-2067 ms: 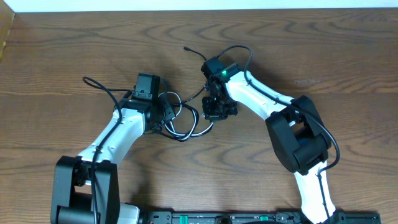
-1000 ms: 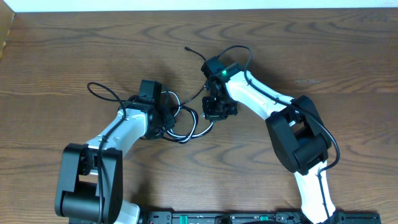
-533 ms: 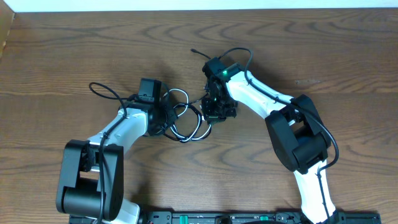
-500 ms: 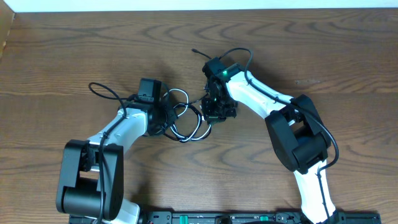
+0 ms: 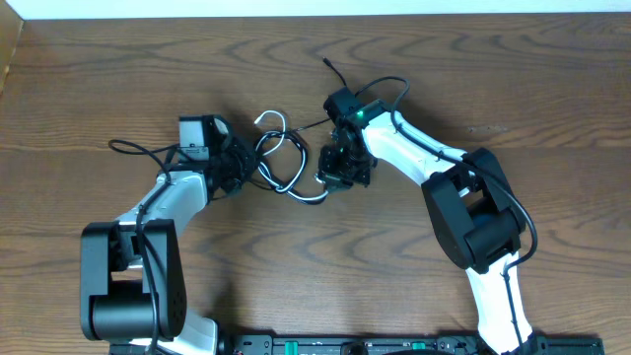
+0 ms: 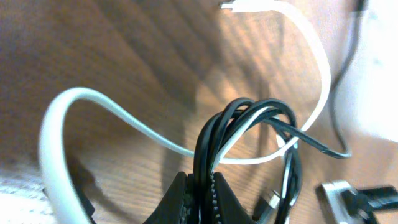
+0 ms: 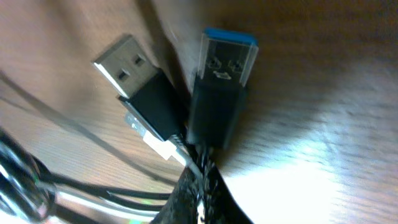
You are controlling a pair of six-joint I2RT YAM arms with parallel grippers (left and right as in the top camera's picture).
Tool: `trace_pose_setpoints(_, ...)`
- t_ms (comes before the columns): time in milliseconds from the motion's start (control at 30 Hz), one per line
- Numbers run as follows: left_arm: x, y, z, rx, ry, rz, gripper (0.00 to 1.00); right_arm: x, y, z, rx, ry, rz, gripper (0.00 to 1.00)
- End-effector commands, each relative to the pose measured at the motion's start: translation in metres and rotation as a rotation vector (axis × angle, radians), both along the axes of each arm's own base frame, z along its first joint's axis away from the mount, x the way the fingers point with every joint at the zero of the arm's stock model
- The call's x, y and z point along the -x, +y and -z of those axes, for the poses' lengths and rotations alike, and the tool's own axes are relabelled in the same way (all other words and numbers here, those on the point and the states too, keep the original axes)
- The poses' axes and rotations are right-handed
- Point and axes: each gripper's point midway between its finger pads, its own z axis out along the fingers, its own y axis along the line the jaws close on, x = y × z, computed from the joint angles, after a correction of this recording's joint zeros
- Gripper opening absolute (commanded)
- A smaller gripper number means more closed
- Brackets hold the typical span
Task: Untangle cables
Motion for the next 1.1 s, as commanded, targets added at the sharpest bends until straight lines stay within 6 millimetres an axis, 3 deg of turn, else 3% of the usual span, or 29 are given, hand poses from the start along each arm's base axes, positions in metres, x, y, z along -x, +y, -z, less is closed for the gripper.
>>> trace_pose_setpoints(0, 0.005, -0.016, -0.007, 0.120, 0.003, 0.053, 0.07, 0.007, 0.006, 0.025, 0.035, 0.083, 0.128, 0.01)
trace_pose_setpoints(133, 0.005, -0.024, -0.013, 0.161, -0.017, 0.091, 0.07, -0.005, 0.031, 0.023, -0.041, 0.029, 0.166, 0.01)
trace_pose_setpoints(300, -0.003, -0.043, -0.039, 0.241, -0.158, 0.227, 0.07, -0.019, 0.054, 0.019, -0.120, -0.036, 0.202, 0.01)
trace_pose_setpoints(633, -0.004, -0.041, -0.038, 0.200, -0.187, 0.253, 0.07, -0.050, 0.079, -0.007, -0.325, -0.221, 0.058, 0.01)
trace_pose_setpoints(733, -0.005, -0.038, -0.035, 0.182, -0.184, 0.242, 0.08, -0.055, 0.076, -0.010, -0.351, -0.281, -0.024, 0.01)
trace_pose_setpoints(933, -0.006, -0.035, -0.033, 0.152, -0.192, 0.240, 0.07, -0.034, 0.050, -0.001, -0.345, -0.261, -0.223, 0.08)
trace_pose_setpoints(1067, -0.008, -0.032, -0.031, 0.133, -0.190, 0.226, 0.08, -0.032, 0.042, -0.021, -0.471, -0.225, -0.257, 0.17)
